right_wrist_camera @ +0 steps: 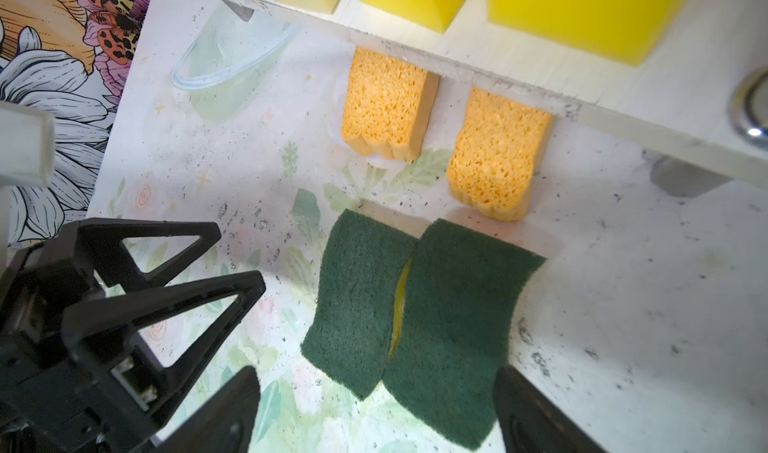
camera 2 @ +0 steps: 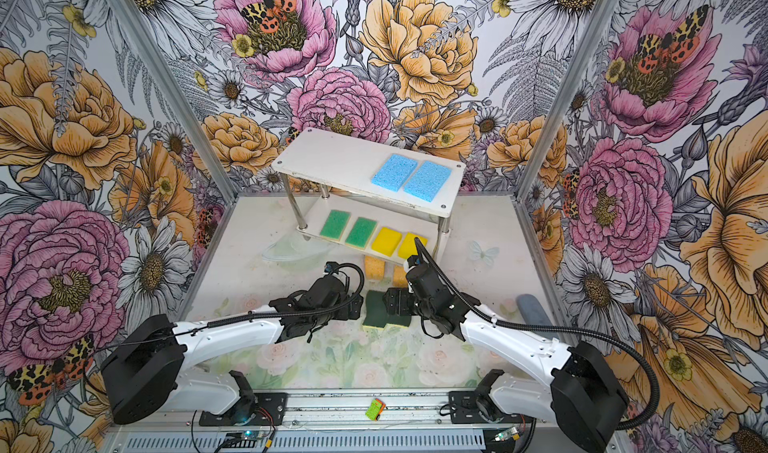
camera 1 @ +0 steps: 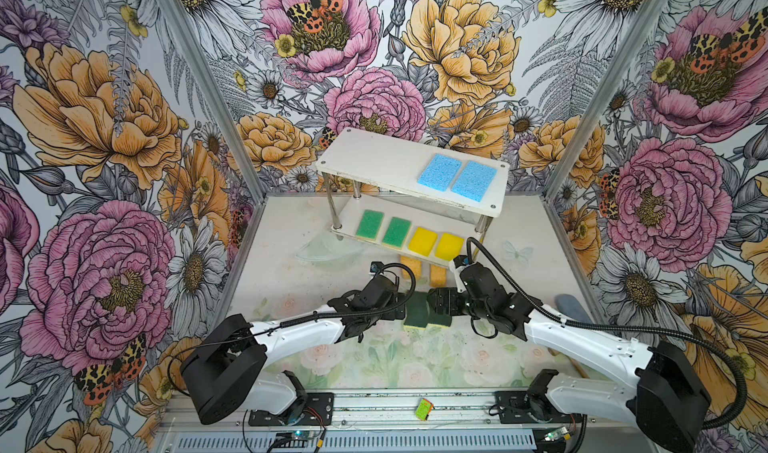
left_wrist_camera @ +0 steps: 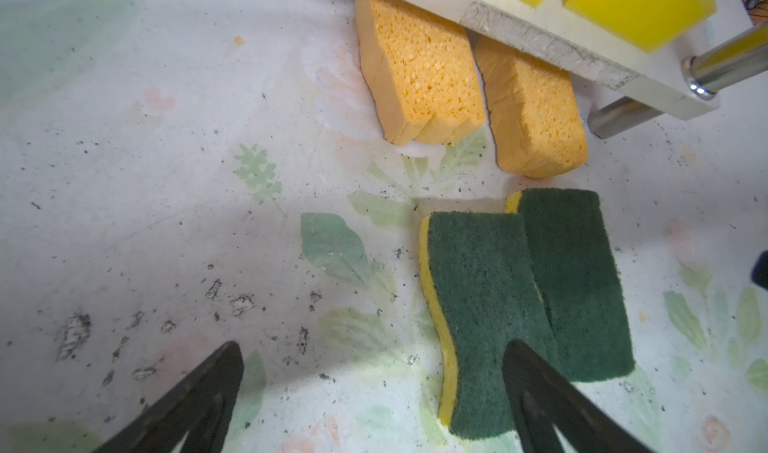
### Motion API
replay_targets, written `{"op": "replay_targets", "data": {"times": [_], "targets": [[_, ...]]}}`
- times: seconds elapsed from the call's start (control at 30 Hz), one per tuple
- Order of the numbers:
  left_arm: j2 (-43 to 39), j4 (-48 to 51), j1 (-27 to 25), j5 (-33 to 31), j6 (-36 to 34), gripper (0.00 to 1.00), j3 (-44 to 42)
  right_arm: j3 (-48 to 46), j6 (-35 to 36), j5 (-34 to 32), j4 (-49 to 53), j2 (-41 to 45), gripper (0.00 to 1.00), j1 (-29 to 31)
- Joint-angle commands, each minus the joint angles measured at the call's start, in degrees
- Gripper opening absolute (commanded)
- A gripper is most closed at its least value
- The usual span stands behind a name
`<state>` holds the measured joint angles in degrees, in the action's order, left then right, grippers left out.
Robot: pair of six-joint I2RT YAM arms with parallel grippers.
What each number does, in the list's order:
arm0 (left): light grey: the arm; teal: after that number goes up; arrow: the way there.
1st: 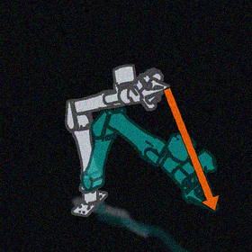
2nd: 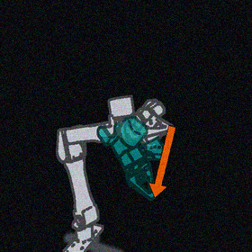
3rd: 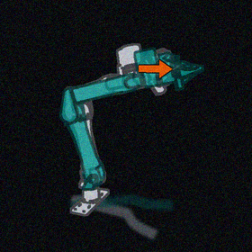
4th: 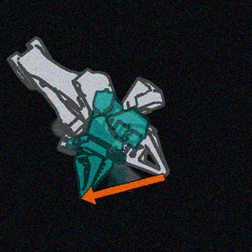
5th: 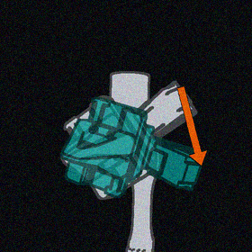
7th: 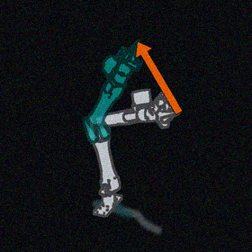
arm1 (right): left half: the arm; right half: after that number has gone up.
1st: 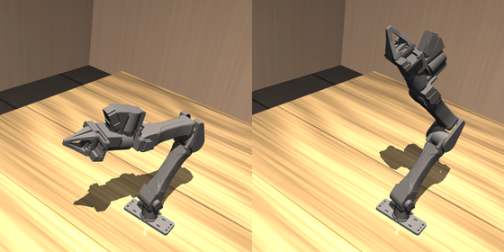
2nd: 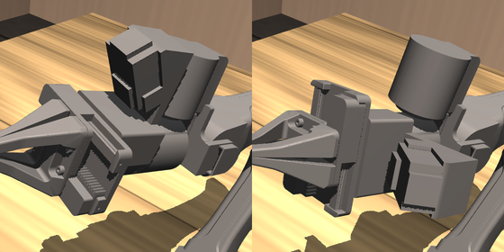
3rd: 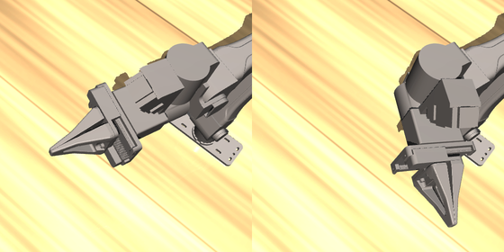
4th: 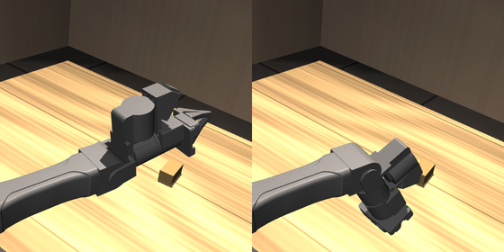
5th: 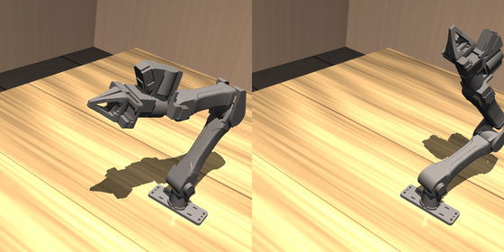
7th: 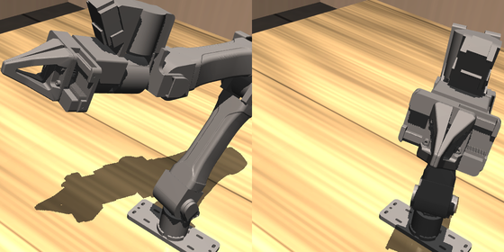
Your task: Place and organize the cleaning sponges onto the shelf
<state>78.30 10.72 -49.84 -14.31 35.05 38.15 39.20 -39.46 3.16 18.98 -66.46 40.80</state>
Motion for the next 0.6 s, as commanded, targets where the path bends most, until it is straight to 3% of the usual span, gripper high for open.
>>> {"op": "replay_targets", "data": {"times": [0.0,0.57], "targets": [[-1.0,0.4,-1.0,0.7,2.2,0.99,0.8,1.8,2.3,-2.8,3.9,1.5,0.91,-0.7],[9.0,2.2,-3.4,3.9,3.0,0.99,7.1,-0.6,5.4,-2.4,5.9,7.2,0.92,-7.1]]}}
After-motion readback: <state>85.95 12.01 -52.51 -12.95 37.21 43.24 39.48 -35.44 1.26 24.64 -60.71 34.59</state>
